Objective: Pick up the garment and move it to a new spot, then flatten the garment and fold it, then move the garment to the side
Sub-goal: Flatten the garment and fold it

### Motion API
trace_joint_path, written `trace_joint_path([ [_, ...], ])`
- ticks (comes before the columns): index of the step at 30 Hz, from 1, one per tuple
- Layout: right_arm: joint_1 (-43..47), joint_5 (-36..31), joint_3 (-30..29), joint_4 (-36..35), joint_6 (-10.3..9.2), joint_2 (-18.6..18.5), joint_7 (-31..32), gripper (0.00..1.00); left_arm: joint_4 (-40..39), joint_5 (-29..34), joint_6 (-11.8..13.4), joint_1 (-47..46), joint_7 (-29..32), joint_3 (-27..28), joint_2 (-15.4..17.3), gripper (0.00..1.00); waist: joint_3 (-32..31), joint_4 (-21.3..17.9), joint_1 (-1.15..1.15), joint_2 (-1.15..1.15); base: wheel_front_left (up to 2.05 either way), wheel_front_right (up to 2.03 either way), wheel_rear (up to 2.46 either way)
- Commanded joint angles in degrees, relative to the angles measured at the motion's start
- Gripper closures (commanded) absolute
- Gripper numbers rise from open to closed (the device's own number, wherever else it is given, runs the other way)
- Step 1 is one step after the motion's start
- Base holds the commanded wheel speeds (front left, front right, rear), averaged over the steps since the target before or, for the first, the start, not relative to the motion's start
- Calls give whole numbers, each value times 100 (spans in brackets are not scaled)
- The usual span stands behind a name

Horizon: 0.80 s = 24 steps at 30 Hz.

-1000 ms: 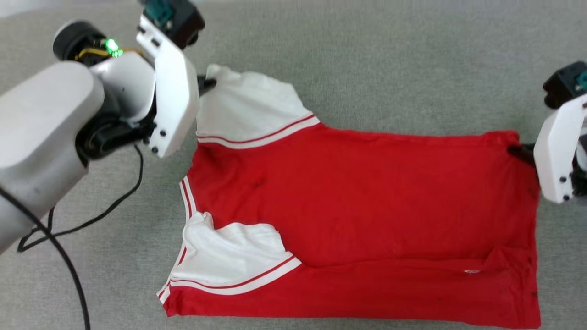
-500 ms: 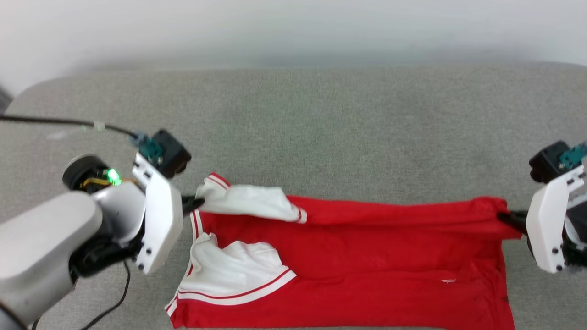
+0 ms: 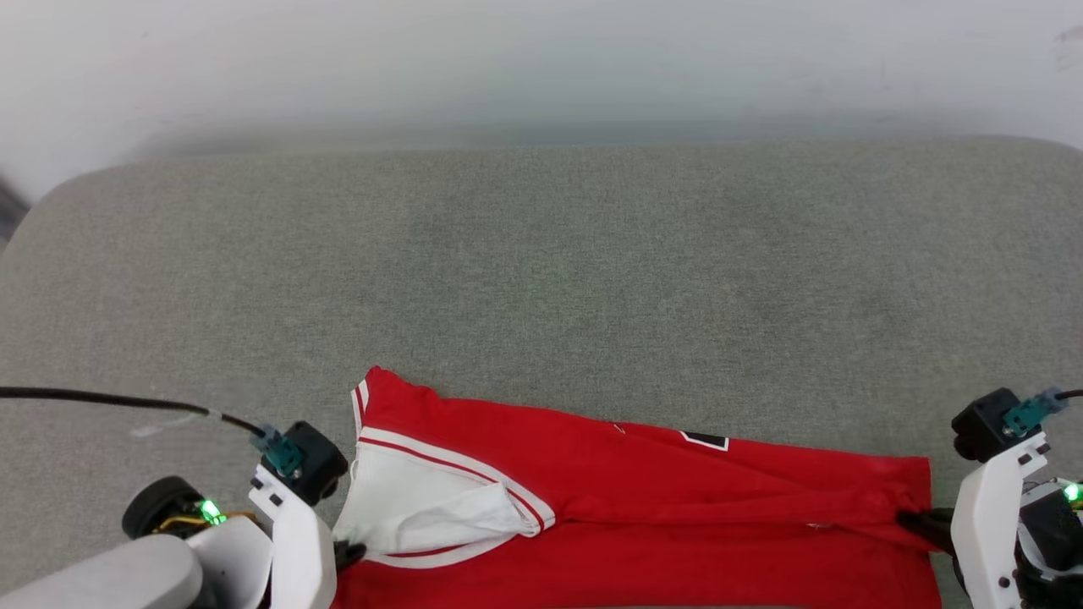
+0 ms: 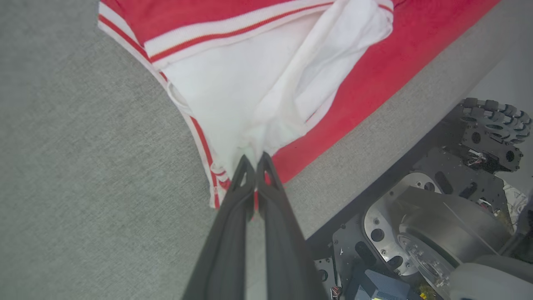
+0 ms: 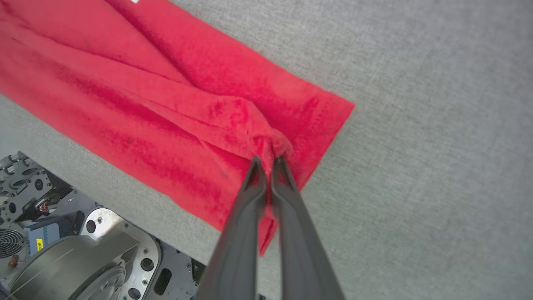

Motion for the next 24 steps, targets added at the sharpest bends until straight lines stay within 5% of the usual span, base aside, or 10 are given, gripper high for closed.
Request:
trace_joint_path([
  [1,101,-55,5,79,-2,101,-32,100,21,-18,40,197,-15,5,-89,100,70,0,1,0,0,0,0],
  [7,141,-170,81,437,-2,341,-77,100,337,-64,65,477,-45,8,-362,100,193,21,1,0,0,0,0],
  [8,126,-179,73,471,-2,364,-108,100,384,-76,84,486,-89,20,-398,72,195,24,1,0,0,0,0],
  [9,106,-180,37,481,-3,389,-165,74,426,-50,103,464,-161,54,-420,0,190,23,1,0,0,0,0],
  [10,84,-191,11,475,-2,393,-217,48,453,-12,130,436,-247,98,-430,0,179,23,1,0,0,0,0],
  [11,61,-204,-16,439,-2,386,-273,10,469,36,159,414,-319,121,-421,0,157,18,1,0,0,0,0],
  [12,35,-228,-59,393,-2,371,-356,0,455,73,185,394,-398,142,-401,0,132,11,1,0,0,0,0],
  [17,209,-217,-367,22,-2,341,-824,0,374,202,600,509,-1365,548,-468,0,5,-17,1,0,0,0,0],
  [24,531,-255,-1193,-331,-2,405,-1380,0,401,595,1534,829,-2832,1018,-616,0,-15,-72,1,0,0,0,0],
])
